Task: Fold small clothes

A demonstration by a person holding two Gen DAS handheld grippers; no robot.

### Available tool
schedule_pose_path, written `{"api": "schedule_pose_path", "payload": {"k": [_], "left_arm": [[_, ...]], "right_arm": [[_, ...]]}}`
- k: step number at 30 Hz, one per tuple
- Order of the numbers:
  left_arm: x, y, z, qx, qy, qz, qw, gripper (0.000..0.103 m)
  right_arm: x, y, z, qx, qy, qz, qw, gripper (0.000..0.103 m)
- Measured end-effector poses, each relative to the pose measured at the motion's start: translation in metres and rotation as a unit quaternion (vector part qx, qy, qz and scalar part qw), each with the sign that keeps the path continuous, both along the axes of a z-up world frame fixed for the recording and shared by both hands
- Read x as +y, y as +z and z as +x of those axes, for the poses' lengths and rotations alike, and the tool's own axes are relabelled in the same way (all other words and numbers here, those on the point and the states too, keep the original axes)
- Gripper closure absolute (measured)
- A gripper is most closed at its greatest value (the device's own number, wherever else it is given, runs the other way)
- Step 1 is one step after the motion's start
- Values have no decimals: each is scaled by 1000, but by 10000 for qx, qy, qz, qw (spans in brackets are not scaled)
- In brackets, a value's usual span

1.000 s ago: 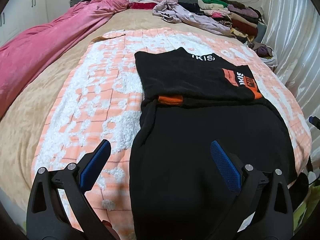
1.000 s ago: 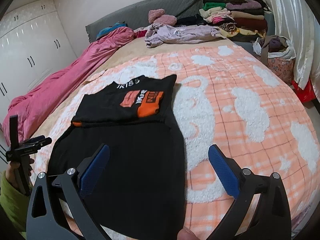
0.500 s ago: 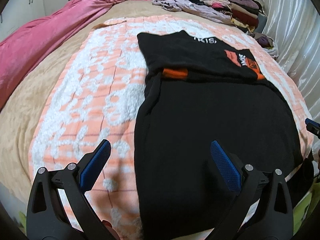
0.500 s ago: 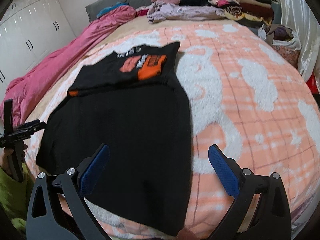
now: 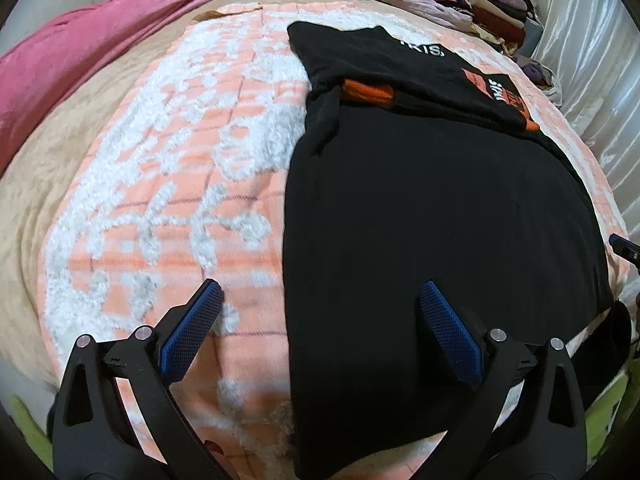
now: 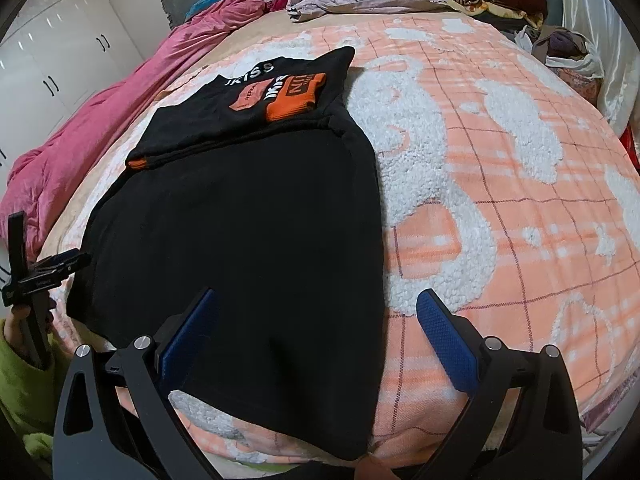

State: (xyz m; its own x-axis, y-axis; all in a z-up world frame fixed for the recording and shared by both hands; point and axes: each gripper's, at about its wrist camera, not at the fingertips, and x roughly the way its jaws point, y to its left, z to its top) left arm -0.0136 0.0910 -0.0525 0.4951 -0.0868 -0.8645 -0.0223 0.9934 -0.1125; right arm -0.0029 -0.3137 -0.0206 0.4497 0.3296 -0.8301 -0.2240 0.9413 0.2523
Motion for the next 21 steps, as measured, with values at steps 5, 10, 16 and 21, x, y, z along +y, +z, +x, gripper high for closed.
{"api": "schedule_pose_path", "payload": {"k": [5,10,16,21], "left_arm": [[2,-3,-5,44,-8,-59,10000,11],[6,-4,-10,61,-10,-303,9995,27],[7,-3,-17,84,-50,-499,9987,68],[5,-1,-20,114,-134,-641,9978,87]], "right_arm": [[0,-6,2,106,-1,3,9999,6],[1,-12,4,247,23,-2,9997,32],[-3,-9,2,264,132,278,9992,87],[-6,-6,-2,305,190,293,9989,86]]}}
